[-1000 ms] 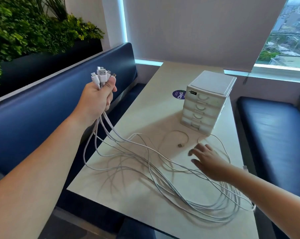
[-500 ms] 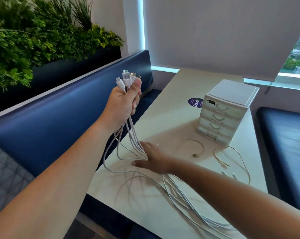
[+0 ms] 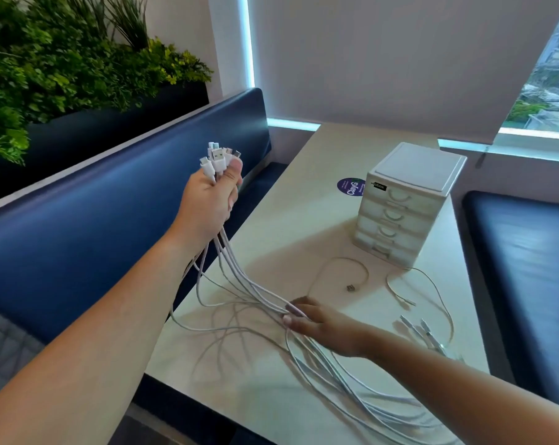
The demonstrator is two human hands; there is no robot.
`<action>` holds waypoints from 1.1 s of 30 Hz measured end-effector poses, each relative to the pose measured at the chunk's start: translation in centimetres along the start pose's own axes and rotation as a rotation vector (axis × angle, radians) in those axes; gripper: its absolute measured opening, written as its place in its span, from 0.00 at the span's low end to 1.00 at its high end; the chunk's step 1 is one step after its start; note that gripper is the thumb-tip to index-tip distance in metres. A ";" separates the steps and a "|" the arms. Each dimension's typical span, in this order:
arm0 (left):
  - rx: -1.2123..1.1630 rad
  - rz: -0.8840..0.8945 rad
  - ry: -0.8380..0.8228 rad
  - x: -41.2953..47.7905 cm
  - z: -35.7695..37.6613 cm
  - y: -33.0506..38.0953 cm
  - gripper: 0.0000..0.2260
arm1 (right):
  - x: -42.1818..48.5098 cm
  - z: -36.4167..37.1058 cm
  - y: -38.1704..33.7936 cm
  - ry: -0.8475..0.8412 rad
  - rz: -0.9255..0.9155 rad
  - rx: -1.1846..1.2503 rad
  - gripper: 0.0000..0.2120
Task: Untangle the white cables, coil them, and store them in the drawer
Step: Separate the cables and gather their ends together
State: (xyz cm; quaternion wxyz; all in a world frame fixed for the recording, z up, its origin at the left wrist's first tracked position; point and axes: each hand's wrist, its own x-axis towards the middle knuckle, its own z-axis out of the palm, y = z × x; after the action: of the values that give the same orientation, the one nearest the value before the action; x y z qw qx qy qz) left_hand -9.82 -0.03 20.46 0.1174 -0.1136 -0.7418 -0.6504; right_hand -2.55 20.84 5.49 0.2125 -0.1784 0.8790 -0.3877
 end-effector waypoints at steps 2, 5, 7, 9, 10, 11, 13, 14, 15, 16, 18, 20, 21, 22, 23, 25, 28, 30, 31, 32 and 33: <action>0.048 0.003 -0.029 0.1 0.8 -0.6 0.16 | -0.6 -1.1 0.8 0.052 0.018 -0.040 0.30; 0.105 0.000 -0.067 0.4 2.0 -1.2 0.16 | -0.9 -3.0 2.7 0.169 0.052 -0.070 0.24; 0.132 -0.012 -0.085 0.7 2.7 -1.6 0.16 | -1.0 -4.6 4.6 0.247 0.084 -0.142 0.19; 0.162 -0.024 -0.106 1.0 3.4 -1.9 0.15 | -1.2 -6.0 7.1 0.317 0.111 -0.205 0.15; 0.170 -0.028 -0.119 1.2 3.7 -2.1 0.15 | -1.3 -6.6 8.2 0.348 0.128 -0.228 0.13; 0.171 -0.033 -0.131 1.3 4.0 -2.3 0.15 | -1.5 -7.1 9.3 0.375 0.155 -0.253 0.11; 0.170 -0.056 -0.135 1.7 4.7 -2.7 0.14 | -1.9 -8.2 11.3 0.424 0.240 -0.303 0.10; 0.177 -0.068 -0.134 1.9 5.0 -3.0 0.13 | -2.0 -8.6 12.2 0.446 0.285 -0.338 0.11; 0.189 -0.075 -0.136 2.0 5.3 -3.2 0.13 | -2.0 -8.9 13.2 0.462 0.330 -0.377 0.11; 0.204 -0.075 -0.143 2.1 5.5 -3.4 0.13 | -2.1 -9.2 14.0 0.465 0.377 -0.414 0.12; 0.225 -0.073 -0.152 2.3 6.0 -4.0 0.13 | -2.1 -9.5 15.6 0.446 0.464 -0.467 0.14; 0.261 -0.080 -0.163 2.4 6.4 -4.5 0.13 | -2.1 -9.3 16.7 0.432 0.498 -0.500 0.14; 0.278 -0.090 -0.169 2.5 6.6 -4.8 0.13 | -2.1 -9.0 17.1 0.435 0.497 -0.508 0.14; 0.288 -0.102 -0.174 2.5 6.7 -5.1 0.13 | -2.1 -8.8 17.3 0.442 0.492 -0.521 0.14; 0.294 -0.113 -0.176 2.5 6.8 -5.3 0.13 | -2.1 -8.7 17.3 0.453 0.482 -0.540 0.15; 0.306 -0.136 -0.177 2.5 7.1 -5.9 0.14 | -2.0 -8.5 17.3 0.449 0.475 -0.583 0.17; 0.299 -0.167 -0.183 2.3 7.6 -6.6 0.13 | -1.8 -8.3 17.2 0.414 0.479 -0.657 0.17; 0.293 -0.182 -0.187 2.0 8.0 -6.9 0.13 | -1.8 -8.1 16.8 0.389 0.487 -0.697 0.17; 0.293 -0.190 -0.193 1.8 8.2 -7.0 0.13 | -1.9 -7.9 16.6 0.366 0.483 -0.728 0.18; 0.293 -0.199 -0.199 1.6 8.3 -7.2 0.12 | -1.9 -7.8 16.4 0.336 0.482 -0.767 0.18; 0.291 -0.208 -0.203 1.4 8.5 -7.3 0.12 | -2.0 -7.8 16.3 0.307 0.481 -0.801 0.19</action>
State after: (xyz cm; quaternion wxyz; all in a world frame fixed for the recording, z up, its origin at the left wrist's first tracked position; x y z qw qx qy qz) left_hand -13.67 7.48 13.00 -0.0107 -0.0834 -0.8437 -0.5302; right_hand -7.27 36.84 -1.64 0.0788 0.0212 0.9965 0.0191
